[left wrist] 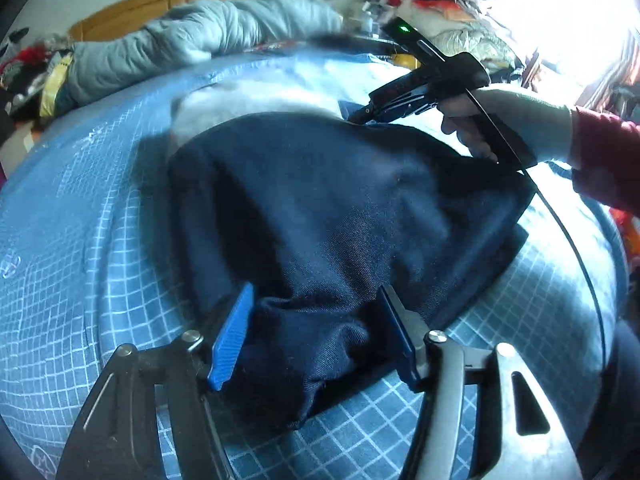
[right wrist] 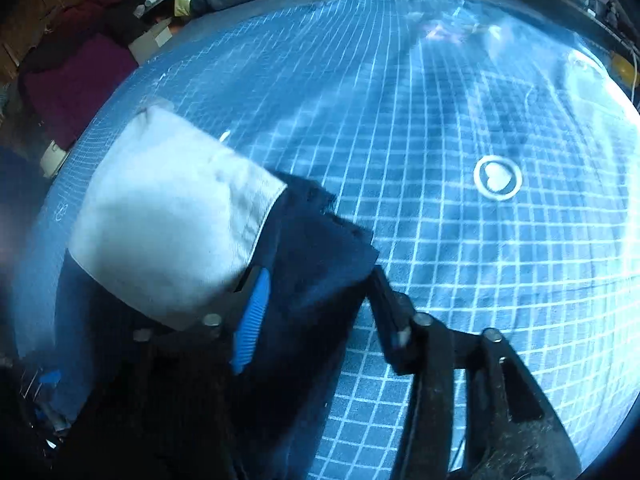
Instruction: Fold small clothes
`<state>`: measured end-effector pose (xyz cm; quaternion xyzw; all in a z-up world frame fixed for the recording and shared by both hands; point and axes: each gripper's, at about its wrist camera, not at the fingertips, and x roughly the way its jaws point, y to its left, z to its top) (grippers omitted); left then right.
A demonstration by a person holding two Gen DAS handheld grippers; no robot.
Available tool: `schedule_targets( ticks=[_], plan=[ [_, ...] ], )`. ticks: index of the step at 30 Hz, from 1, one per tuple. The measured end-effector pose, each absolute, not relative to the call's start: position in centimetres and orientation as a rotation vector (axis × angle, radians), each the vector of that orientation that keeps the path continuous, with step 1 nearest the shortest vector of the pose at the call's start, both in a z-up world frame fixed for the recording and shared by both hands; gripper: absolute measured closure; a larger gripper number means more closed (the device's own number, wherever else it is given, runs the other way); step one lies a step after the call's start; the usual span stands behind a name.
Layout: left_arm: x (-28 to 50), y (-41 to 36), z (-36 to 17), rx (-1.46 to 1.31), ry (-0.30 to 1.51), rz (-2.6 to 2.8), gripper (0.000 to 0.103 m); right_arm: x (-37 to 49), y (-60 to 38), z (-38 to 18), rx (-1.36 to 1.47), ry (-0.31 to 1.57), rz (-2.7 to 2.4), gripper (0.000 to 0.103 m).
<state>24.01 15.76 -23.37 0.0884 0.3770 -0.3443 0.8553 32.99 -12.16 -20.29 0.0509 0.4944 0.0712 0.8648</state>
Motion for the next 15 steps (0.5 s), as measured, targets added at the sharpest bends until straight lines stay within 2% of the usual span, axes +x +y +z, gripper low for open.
schedule_targets(
  ticks=[1, 3, 5, 7, 9, 11, 15],
  plan=[
    [23.9, 16.2, -23.3, 0.166, 0.79, -0.732, 0.039, 32.2, -11.4, -18.9, 0.067, 0.987, 0.14, 0.072],
    [23.5, 15.8, -23.6, 0.164, 0.792, -0.737, 0.038, 29.9, -9.1, -15.7, 0.074, 0.886, 0.213, 0.073],
    [23.1, 15.5, -23.8, 0.168, 0.787, -0.741, 0.036, 28.5, -5.6, -14.1, 0.115, 0.866, 0.369, 0.086],
    [23.8, 15.3, -23.9, 0.157, 0.793, -0.752, 0.035, 28.9, -0.8, -15.0, 0.131, 0.953, 0.532, 0.093],
    [23.5, 15.2, -24.4, 0.158, 0.795, -0.755, 0.034, 30.5, 3.9, -17.8, 0.067, 1.065, 0.605, 0.095],
    [23.4, 15.0, -24.5, 0.167, 0.797, -0.748, 0.033, 32.9, 5.6, -20.7, 0.042, 1.123, 0.575, 0.103],
    [24.3, 14.8, -24.4, 0.149, 0.805, -0.752, 0.032, 35.2, 5.1, -21.2, 0.135, 1.138, 0.565, 0.103]
  ],
)
